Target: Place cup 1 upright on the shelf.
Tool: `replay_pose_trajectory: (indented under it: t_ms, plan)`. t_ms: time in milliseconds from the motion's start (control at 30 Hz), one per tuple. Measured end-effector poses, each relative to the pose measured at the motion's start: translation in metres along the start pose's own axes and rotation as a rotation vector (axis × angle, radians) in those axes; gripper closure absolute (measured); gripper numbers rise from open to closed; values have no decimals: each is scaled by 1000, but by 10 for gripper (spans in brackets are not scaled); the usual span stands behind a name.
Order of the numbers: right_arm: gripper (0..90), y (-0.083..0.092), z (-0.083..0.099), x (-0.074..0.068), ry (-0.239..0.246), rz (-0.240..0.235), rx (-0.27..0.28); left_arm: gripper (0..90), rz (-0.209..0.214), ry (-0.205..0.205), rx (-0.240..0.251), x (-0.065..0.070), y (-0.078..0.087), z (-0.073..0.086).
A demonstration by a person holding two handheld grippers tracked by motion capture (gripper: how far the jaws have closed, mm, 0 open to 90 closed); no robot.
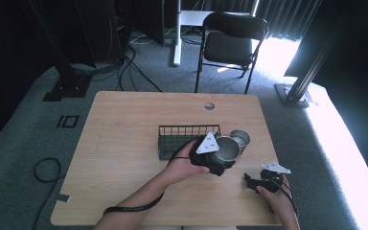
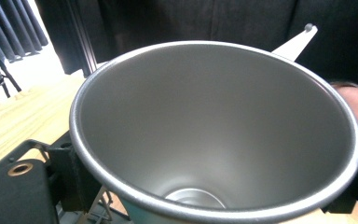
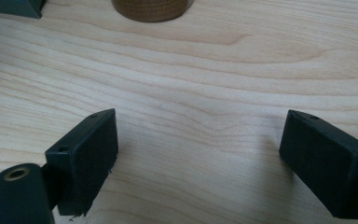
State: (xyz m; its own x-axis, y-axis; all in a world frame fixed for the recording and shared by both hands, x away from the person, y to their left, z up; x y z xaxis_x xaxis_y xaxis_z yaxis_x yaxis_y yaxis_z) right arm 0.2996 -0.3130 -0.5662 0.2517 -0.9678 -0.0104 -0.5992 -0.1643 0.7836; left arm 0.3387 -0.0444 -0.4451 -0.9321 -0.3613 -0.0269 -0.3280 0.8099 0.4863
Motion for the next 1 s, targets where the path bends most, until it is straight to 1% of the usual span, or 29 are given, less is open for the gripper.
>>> replay_pose_trajectory:
  t_ms: [100, 133, 200, 267, 333, 433, 667, 700, 733, 800, 867, 933, 1000]
  plan:
    - [111, 0, 0, 0, -1, 0, 0, 146, -23, -9, 4, -5, 7, -3]
    - [111, 0, 0, 0, -1, 0, 0, 146, -24, -11, 3, -7, 10, -4]
    - [111, 0, 0, 0, 0, 0, 0, 146, -29, -4, 14, -11, 16, -6]
    - [111, 0, 0, 0, -1, 0, 0, 146, -43, -9, 19, -15, 22, -9]
    - [111, 0, 0, 0, -1, 0, 0, 146, -44, -1, 27, -19, 28, -12]
    - [111, 0, 0, 0, 0, 0, 0, 146, -65, 1, 34, -27, 37, -15]
    - [111, 0, 0, 0, 0, 0, 0, 146, -107, 34, 48, -47, 51, -12]
    - [111, 0, 0, 0, 0, 0, 0, 146, -107, 34, 48, -47, 51, -12]
    - [111, 0, 0, 0, 0, 0, 0, 146, -124, 39, 50, -52, 56, -11]
    - [111, 0, 0, 0, 0, 0, -1, 146, -134, 44, 56, -56, 60, -11]
    - [111, 0, 0, 0, 0, 0, 0, 147, -153, 53, 64, -63, 66, -12]
    - [111, 0, 0, 0, 0, 0, -1, 146, -168, 64, 65, -69, 70, -11]
    - [111, 0, 0, 0, 0, 0, 0, 146, -193, 72, 57, -75, 75, -9]
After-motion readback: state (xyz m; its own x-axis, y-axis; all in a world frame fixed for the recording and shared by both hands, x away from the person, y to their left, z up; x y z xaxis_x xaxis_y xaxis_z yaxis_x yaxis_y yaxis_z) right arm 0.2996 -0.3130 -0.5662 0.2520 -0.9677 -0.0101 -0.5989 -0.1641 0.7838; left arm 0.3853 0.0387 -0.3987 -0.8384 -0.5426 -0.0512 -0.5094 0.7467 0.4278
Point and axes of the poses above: each handheld gripper's, and its own axes: y roughly backward along the jaws, z roughly out of its underside, x roughly to its right, the point moved 1 cm from there along -y, roughly forward along the jaws, and after that the axes turned 8 degrees about -x, right-handed, at the moved point
